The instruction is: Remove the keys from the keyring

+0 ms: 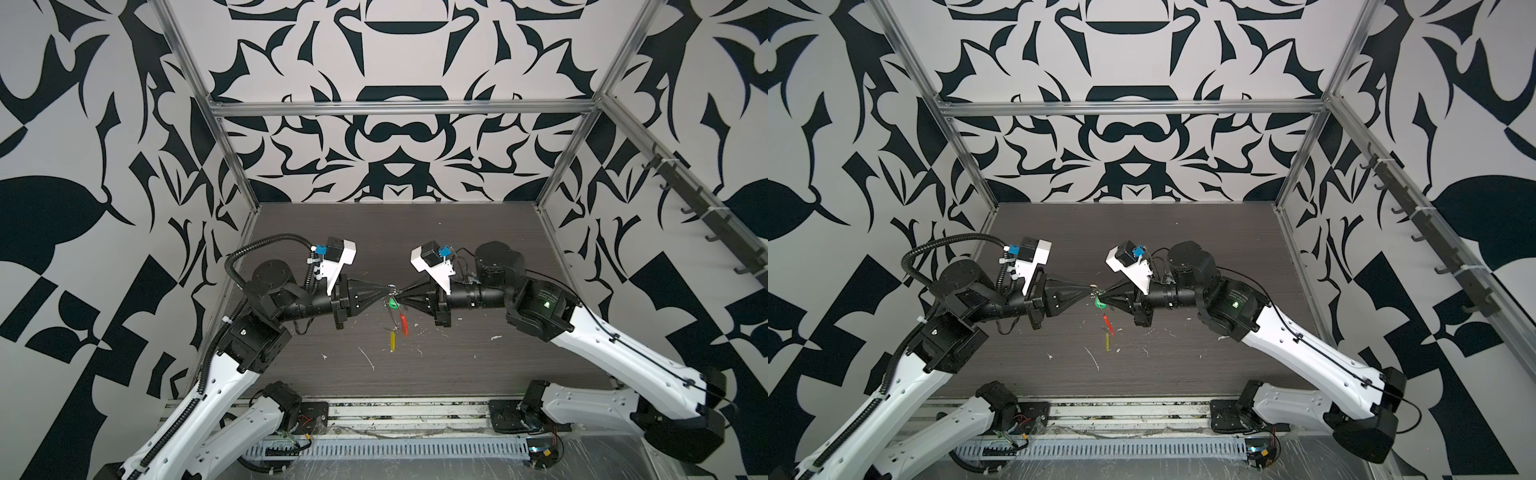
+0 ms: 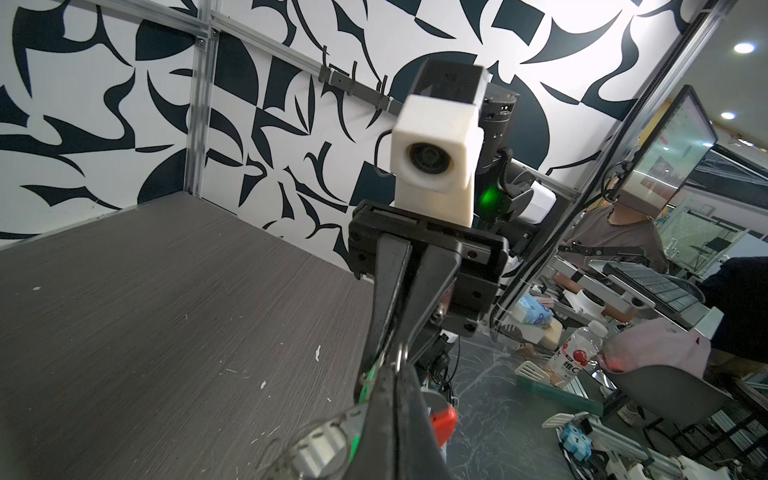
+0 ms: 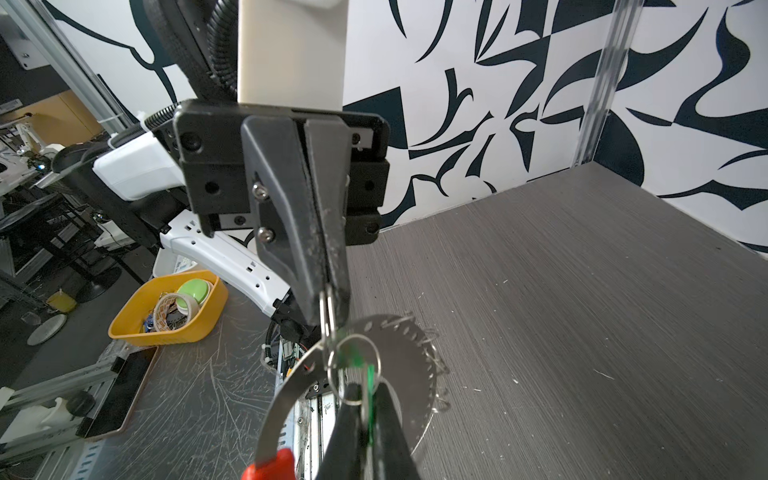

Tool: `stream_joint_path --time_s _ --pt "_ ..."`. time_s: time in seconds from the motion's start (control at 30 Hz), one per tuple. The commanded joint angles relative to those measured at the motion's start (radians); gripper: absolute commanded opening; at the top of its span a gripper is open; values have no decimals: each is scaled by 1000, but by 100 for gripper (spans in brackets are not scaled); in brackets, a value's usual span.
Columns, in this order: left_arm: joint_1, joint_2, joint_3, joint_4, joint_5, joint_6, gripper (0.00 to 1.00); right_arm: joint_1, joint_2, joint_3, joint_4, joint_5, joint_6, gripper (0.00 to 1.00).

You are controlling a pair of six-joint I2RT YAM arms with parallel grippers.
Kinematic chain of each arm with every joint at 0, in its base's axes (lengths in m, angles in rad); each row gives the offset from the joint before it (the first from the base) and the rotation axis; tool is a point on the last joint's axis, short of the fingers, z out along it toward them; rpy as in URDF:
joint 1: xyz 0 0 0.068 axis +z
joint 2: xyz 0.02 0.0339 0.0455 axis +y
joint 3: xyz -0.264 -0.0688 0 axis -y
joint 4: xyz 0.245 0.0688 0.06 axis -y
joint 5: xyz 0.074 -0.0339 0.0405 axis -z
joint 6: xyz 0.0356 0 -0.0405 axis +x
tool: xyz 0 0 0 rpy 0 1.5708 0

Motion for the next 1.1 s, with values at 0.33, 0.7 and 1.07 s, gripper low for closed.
stream_joint_path --time_s 0.33,0.7,1.07 --pt "-3 -31 -56 137 -66 -69 0 15 37 79 -35 -50 -15 0" --pt "-3 -26 -89 230 -72 -123 0 43 85 94 -59 -79 -34 0" --pt "-3 -44 -69 158 -56 -82 0 43 74 90 -92 -31 -36 0"
